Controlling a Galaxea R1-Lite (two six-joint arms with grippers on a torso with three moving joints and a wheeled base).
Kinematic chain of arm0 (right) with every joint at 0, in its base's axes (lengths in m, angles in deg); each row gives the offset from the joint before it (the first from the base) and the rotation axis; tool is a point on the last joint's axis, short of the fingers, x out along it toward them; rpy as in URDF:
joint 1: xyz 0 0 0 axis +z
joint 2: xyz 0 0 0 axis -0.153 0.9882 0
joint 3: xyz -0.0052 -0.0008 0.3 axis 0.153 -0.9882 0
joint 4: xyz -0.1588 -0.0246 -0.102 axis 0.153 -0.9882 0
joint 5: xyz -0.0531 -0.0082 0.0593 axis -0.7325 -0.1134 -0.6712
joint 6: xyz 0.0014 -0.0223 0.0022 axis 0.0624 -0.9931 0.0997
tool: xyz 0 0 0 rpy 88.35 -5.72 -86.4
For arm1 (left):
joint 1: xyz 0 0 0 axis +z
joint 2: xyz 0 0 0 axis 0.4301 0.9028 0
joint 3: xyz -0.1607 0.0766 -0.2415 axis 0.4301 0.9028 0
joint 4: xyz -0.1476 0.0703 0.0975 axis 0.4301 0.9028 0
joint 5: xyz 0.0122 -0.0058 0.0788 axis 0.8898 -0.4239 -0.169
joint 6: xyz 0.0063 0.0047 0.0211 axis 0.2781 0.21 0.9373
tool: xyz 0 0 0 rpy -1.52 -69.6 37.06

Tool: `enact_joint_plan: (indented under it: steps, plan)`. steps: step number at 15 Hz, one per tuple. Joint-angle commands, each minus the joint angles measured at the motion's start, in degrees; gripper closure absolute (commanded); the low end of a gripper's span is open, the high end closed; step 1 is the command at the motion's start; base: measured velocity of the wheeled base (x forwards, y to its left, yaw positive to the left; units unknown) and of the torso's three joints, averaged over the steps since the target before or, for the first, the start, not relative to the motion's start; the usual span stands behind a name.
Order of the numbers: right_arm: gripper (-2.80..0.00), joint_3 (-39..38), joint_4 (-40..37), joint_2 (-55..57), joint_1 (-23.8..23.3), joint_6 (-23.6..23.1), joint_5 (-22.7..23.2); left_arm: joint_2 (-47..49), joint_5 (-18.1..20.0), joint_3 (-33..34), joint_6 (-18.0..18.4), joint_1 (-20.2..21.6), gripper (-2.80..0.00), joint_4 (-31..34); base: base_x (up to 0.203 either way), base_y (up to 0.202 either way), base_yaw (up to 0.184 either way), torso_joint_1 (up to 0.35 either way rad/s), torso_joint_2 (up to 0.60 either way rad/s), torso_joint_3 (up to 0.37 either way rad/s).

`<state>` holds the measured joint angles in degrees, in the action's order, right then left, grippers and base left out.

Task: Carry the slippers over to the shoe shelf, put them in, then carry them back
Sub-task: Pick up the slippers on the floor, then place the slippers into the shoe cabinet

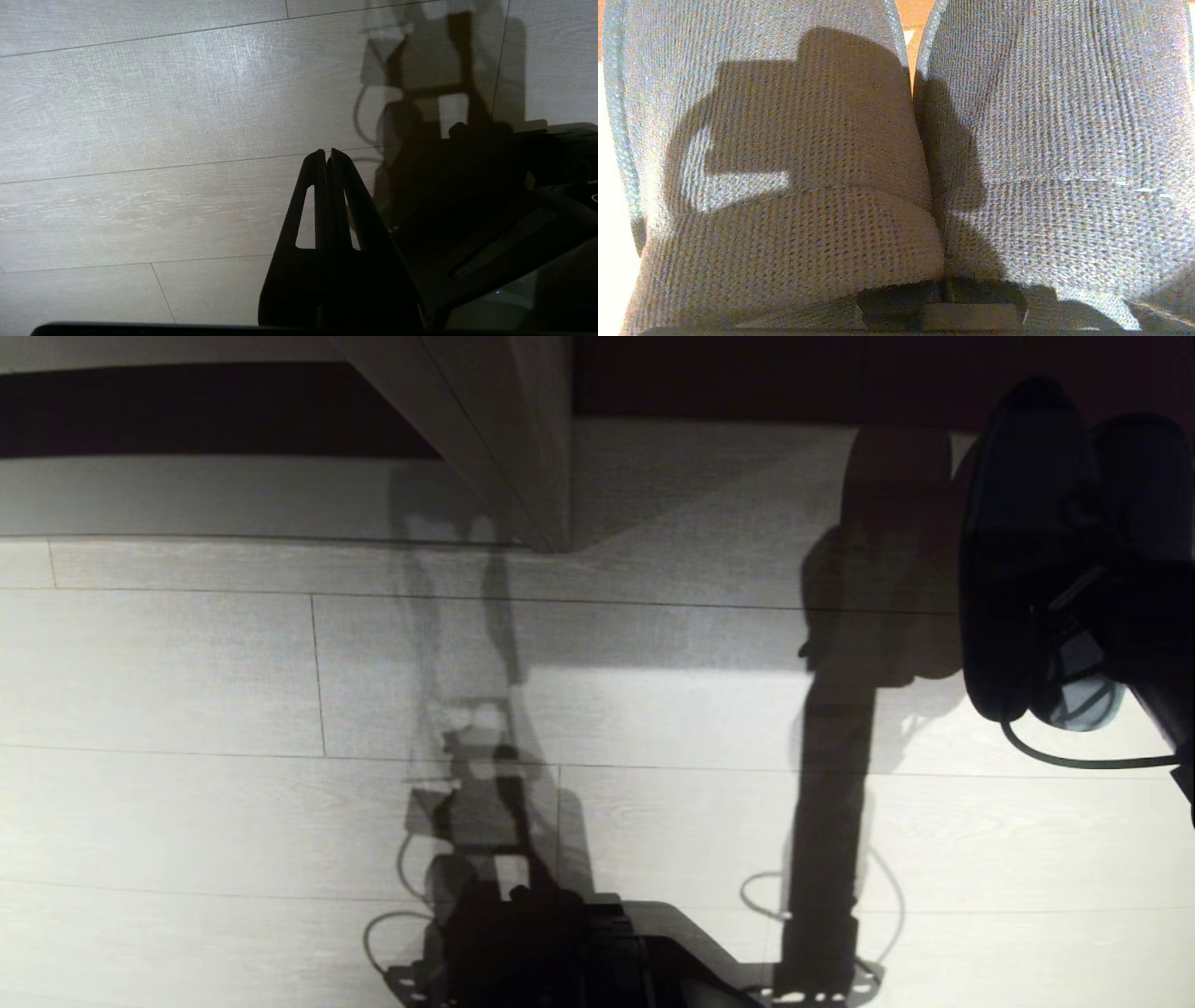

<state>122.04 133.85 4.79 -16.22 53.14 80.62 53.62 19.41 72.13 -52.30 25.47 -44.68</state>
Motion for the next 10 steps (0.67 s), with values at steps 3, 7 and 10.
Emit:
enact_joint_plan:
  steps: [3, 7, 10]
  plan:
    - [0.00, -5.3, -2.1, -9.3, 1.3, -0.2, -0.2, 0.0, 0.0, 0.0, 0.0, 0.0, 0.00, 0.0, 0.000, 0.000, 0.000, 0.000, 0.00, 0.000]
    - [0.00, -15.5, -8.5, -21.5, 1.4, -0.4, -0.4, 0.0, 0.0, 0.0, 0.0, 0.0, 0.00, 0.0, 0.000, 0.000, 0.000, 0.000, 0.00, 0.000]
    - [0.00, -19.6, -13.1, -27.9, 1.4, -0.6, -0.5, 0.0, 0.0, 0.0, 0.0, 0.0, 0.00, 0.0, 0.000, 0.000, 0.000, 0.000, 0.00, 0.000]
